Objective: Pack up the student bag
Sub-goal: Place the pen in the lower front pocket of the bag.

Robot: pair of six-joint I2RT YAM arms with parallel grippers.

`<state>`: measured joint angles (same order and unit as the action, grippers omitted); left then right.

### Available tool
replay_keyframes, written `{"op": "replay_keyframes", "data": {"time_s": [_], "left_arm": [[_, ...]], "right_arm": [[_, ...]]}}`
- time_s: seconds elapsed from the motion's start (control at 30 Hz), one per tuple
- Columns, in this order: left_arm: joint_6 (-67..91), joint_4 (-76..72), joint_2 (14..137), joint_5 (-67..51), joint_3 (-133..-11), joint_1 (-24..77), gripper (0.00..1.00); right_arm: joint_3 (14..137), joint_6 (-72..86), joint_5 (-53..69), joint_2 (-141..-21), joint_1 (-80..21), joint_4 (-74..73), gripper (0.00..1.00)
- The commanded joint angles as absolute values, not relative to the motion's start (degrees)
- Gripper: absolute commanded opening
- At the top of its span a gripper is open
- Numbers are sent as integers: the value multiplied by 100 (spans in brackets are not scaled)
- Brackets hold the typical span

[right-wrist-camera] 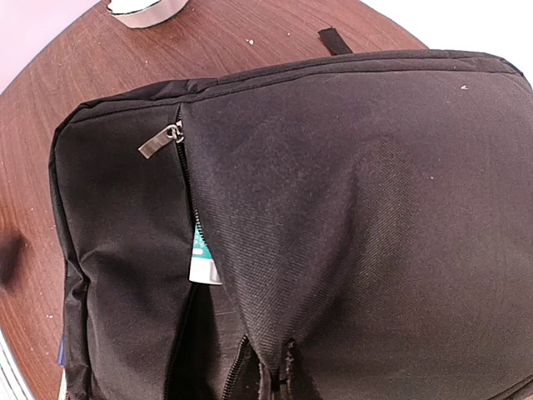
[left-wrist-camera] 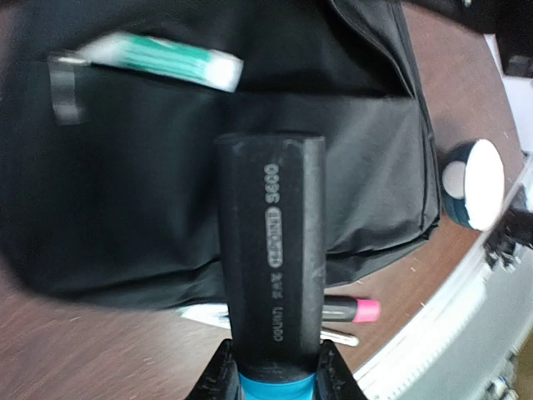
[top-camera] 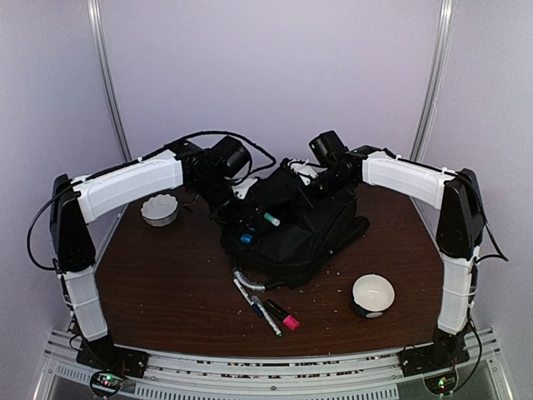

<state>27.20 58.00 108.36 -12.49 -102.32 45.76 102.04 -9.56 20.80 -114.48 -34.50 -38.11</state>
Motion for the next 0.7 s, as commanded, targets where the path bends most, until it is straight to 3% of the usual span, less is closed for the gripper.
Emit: {"op": "replay_keyframes", "data": {"time_s": [0.0, 0.4, 0.67], "left_arm": [[2523, 5838, 11341, -2589, -10558, 4500, 7], [3312, 5413, 12039, -2861, -10652, 3954, 0], [3385, 5838, 13118, -2902, -11922, 3729, 0]], "right_arm": [[10363, -835, 2599, -11305, -3507, -3623, 0], [10312, -791, 2733, -11236, -3507, -3595, 0], [10309, -765, 2800, -11178, -3563, -3577, 0]]}}
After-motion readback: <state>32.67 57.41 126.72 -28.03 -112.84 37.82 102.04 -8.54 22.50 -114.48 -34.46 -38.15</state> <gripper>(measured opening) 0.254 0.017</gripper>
